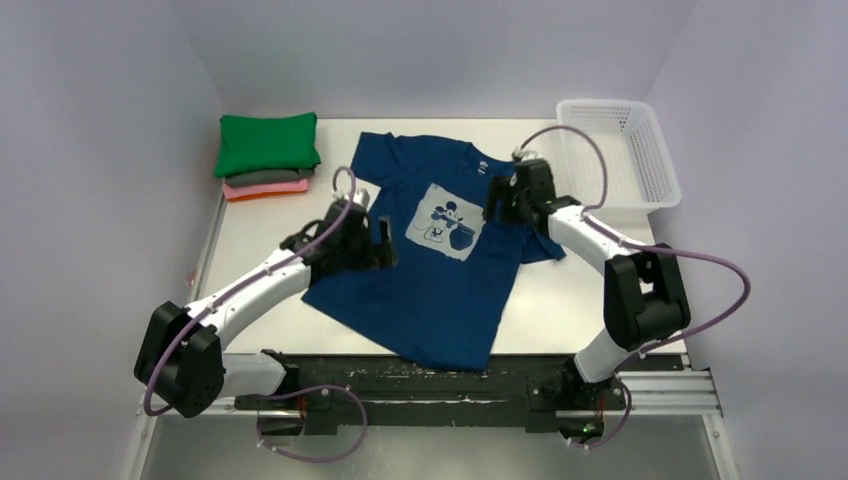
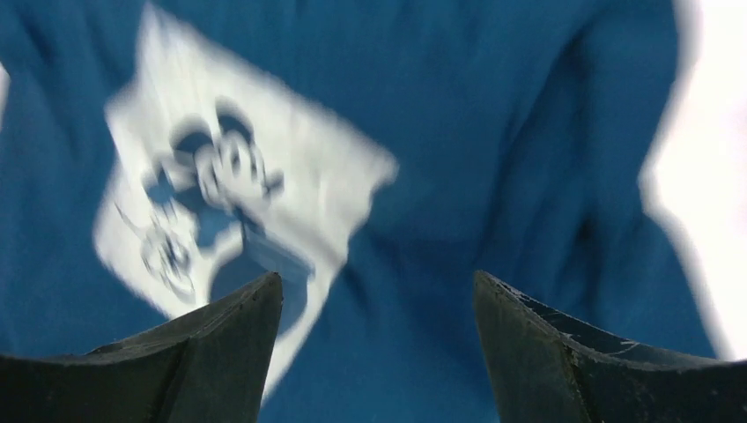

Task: Fold and stack the t-shirts
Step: Flatten out the tshirt

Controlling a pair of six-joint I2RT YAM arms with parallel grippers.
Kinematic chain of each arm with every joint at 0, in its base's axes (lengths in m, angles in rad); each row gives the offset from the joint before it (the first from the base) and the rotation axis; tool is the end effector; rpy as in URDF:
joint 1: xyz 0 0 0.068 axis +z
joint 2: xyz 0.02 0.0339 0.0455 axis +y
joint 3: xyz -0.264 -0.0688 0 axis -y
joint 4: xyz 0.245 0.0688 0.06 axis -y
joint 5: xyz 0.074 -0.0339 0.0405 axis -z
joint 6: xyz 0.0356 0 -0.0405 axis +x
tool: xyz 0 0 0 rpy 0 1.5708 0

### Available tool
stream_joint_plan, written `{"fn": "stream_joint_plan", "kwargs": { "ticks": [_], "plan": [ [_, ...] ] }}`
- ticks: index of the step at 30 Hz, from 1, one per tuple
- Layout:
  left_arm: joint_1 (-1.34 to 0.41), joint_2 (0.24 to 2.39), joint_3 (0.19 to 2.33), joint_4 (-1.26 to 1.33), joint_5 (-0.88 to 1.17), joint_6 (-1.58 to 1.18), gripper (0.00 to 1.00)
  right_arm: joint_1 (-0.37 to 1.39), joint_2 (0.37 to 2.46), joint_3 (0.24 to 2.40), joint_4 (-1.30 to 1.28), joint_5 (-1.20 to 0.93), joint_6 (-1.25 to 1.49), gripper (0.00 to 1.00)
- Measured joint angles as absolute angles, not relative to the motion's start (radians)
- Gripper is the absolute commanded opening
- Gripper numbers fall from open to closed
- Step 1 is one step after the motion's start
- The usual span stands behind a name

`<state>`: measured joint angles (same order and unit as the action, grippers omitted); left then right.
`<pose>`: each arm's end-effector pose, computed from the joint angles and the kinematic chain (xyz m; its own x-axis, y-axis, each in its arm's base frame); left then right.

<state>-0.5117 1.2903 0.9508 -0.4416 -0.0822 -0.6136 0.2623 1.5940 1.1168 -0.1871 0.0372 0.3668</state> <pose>0.2418 -0.1324 0.2651 -0.7536 -0.2349 -0.6139 0.0039 0.9323 -0.3616 0.3457 0.0914 0.2506 -0.6386 0.1996 -0.7432 -0.0020 0.9653 0.2610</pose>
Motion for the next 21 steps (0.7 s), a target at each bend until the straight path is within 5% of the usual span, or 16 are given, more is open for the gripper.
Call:
{"fn": "stream_joint_plan", "kwargs": {
  "ticks": [9, 21],
  "plan": [
    [-0.604, 1.283, 0.63, -0.377, 0.002, -0.804, 1.0, 0.485, 1.621, 0.88, -0.185, -0.015, 0.432, 0.75],
    [-0.528, 1.75, 1.089, -0.451, 0.034, -0.777, 1.0, 0.634, 1.568, 0.756, 0.001, -0.01, 0.538, 0.71]
  ]
}}
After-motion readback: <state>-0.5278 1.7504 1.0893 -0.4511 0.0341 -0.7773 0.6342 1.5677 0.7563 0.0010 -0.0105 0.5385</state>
